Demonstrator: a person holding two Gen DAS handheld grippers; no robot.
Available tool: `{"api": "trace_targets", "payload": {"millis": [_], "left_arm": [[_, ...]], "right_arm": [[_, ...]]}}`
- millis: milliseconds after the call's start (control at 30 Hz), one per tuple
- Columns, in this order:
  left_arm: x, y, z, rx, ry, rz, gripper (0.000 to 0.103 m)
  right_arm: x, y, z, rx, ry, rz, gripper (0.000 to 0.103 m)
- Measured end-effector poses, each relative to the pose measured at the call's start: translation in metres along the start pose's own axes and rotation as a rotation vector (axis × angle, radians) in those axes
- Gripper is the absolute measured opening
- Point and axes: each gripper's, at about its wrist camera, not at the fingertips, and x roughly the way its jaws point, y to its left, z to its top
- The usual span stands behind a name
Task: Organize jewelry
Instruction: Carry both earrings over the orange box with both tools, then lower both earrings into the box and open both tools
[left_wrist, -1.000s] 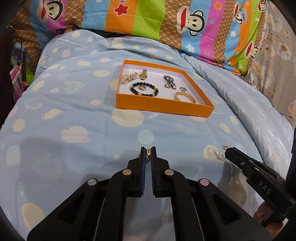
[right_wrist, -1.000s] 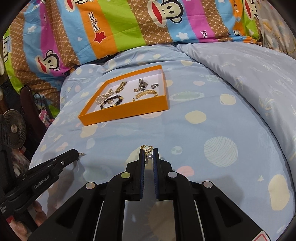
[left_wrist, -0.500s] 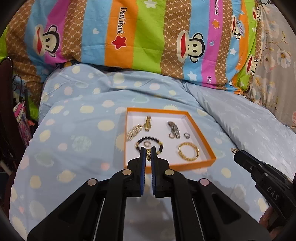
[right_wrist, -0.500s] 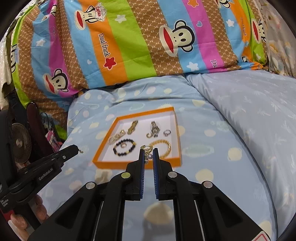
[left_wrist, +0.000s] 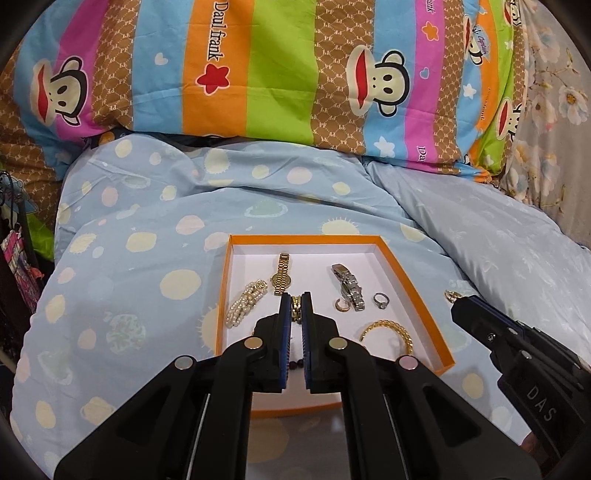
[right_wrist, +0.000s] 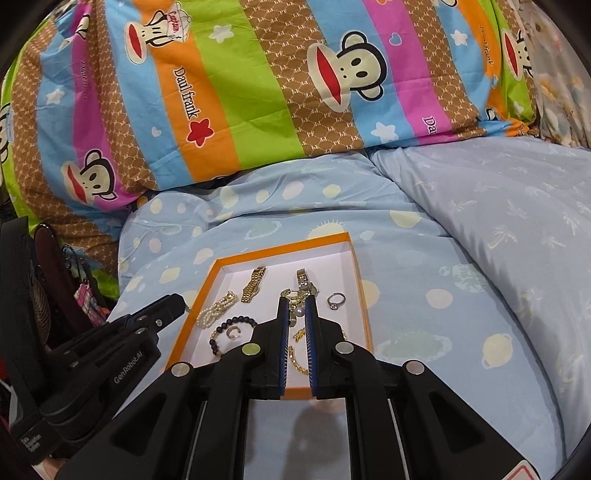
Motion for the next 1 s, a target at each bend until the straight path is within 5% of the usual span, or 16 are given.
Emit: {"api": "trace_targets", "payload": {"millis": [1000], "left_arm": [[0.047,0.013,0.001,-0.007,0.033,0.009,0.004]], "right_arm": [[0.060,0.001,0.000,-0.022,0.053,-0.020,0.009]]}}
